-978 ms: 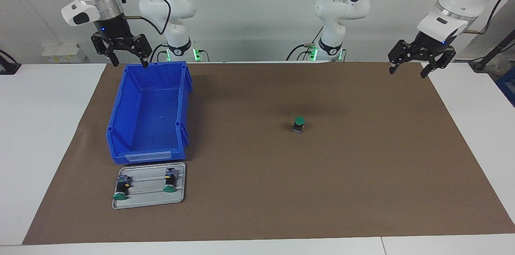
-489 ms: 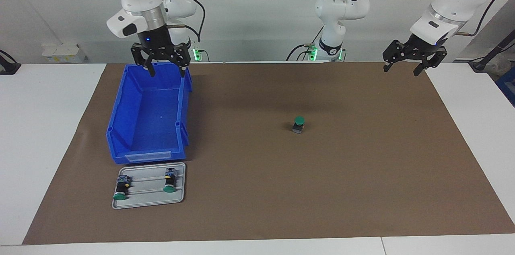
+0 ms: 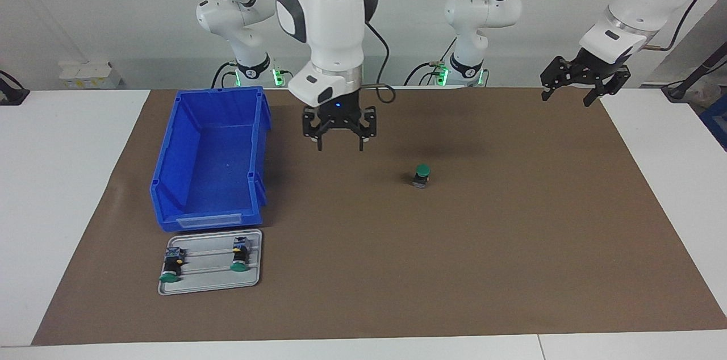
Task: Place and press button with both arms
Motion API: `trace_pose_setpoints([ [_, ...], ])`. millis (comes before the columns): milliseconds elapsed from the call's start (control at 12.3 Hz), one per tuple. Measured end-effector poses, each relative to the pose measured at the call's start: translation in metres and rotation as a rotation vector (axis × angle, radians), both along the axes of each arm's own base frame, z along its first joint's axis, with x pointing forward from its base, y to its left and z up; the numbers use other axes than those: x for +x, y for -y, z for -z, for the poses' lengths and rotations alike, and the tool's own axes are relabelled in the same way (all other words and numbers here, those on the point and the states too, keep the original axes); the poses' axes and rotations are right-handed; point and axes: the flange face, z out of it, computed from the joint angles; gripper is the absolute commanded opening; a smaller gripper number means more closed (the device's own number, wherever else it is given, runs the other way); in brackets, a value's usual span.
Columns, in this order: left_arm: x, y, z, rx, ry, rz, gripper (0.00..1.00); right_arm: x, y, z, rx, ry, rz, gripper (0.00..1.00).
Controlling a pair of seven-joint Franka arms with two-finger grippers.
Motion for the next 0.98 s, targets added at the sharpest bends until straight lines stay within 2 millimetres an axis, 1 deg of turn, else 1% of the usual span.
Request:
trace_pose_setpoints([
  [81,0.000,0.000,0.000,0.000,0.001,0.000,1.00,0.001,-0.031,0.022,0.028,0.012,0.041,0.85],
  [163,0.000,0.000,0.000,0.005,0.004,0.000,1.00,-0.003,-0.059,0.047,0.047,0.014,0.084,0.85],
  [326,0.001,-0.002,0.000,0.026,0.008,0.001,1.00,-0.018,-0.110,0.106,0.029,0.024,0.136,0.84],
  [407,0.001,-0.002,0.000,0.028,0.009,0.001,1.00,-0.029,-0.131,0.132,0.014,0.027,0.147,0.83],
  [489,0.001,-0.002,0.000,0.029,0.009,0.001,1.00,-0.039,-0.146,0.148,0.004,0.017,0.150,0.83],
  [570,0.001,-0.002,0.000,0.029,0.009,0.001,1.00,-0.048,-0.157,0.155,0.001,0.012,0.152,0.82],
  [733,0.001,-0.002,0.000,0.030,0.009,0.001,1.00,-0.055,-0.165,0.152,0.006,0.015,0.147,0.81],
  [896,0.001,-0.002,0.000,0.030,0.009,0.001,1.00,-0.055,-0.165,0.154,0.008,0.016,0.146,0.81],
  [978,0.001,-0.002,0.000,0.030,0.009,0.001,1.00,-0.055,-0.165,0.159,0.010,0.018,0.143,0.81],
])
